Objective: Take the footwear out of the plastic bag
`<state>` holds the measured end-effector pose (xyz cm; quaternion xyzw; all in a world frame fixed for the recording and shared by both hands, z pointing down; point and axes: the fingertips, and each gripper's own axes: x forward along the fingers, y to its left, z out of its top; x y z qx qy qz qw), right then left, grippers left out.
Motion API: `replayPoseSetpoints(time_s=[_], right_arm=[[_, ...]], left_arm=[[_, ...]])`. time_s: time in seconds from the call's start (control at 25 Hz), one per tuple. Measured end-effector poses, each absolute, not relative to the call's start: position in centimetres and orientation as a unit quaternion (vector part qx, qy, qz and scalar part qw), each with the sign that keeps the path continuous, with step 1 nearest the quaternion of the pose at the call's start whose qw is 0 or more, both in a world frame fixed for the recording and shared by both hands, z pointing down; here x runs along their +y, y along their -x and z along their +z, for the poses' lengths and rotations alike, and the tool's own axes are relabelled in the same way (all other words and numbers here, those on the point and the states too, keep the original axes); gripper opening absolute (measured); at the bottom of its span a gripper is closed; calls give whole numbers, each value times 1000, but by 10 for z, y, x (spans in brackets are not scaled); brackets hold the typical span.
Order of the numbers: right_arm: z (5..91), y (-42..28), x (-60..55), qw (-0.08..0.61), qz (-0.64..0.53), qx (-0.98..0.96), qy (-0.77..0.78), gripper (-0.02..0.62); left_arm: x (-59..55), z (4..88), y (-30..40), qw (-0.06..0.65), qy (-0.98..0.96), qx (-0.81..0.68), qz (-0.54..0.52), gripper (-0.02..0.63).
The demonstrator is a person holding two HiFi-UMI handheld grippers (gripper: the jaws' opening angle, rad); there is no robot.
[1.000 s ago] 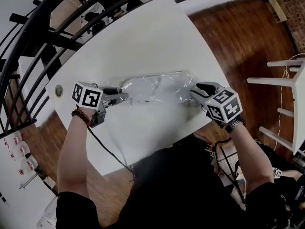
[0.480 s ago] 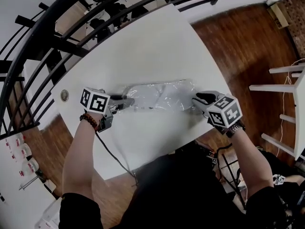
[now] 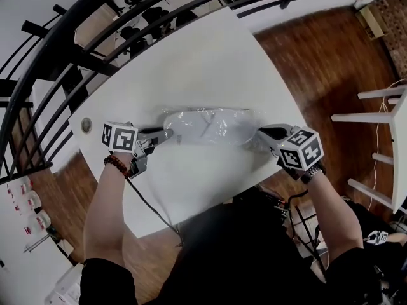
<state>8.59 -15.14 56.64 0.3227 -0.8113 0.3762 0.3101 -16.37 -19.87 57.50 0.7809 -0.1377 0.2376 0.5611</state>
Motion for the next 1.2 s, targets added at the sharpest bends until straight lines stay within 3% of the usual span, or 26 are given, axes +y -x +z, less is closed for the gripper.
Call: replayPoseSetpoints(time_s=[1.2], right_arm=[[565, -141, -150, 331, 361, -790, -369, -8]], left_arm=[[-178, 557, 184, 625, -741, -238, 59, 80]])
